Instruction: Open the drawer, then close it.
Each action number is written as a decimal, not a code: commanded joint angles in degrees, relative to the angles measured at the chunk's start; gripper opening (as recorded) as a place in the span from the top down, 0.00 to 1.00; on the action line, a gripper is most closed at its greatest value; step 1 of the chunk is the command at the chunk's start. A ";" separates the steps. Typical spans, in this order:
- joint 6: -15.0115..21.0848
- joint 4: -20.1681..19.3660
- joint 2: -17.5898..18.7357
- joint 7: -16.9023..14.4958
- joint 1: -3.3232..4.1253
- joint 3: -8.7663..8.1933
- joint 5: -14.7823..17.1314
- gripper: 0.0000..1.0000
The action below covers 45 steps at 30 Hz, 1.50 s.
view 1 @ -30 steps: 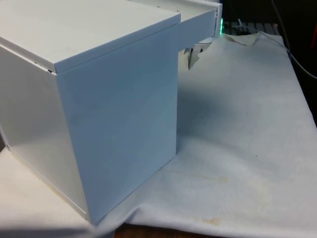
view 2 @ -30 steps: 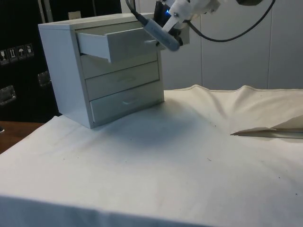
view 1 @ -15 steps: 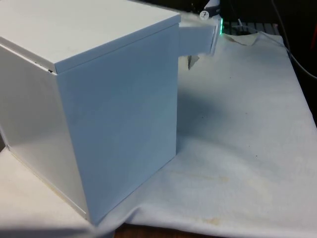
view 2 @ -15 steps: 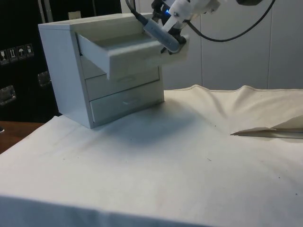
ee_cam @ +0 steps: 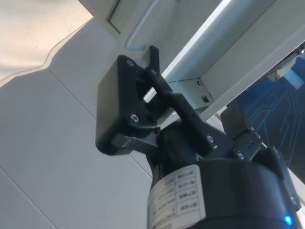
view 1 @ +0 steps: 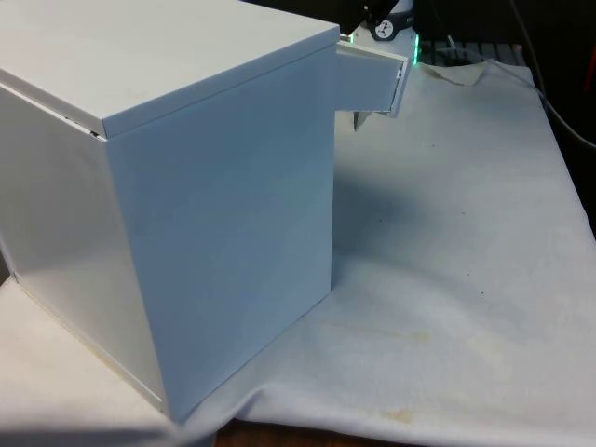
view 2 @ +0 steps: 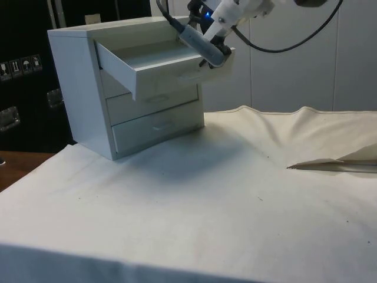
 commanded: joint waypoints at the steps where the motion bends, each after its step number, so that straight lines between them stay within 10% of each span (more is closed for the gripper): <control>1: -0.52 0.00 0.11 0.23 0.11 0.29 0.23 0.00; 45: -0.97 -10.54 -7.10 6.59 0.17 5.21 0.17 0.00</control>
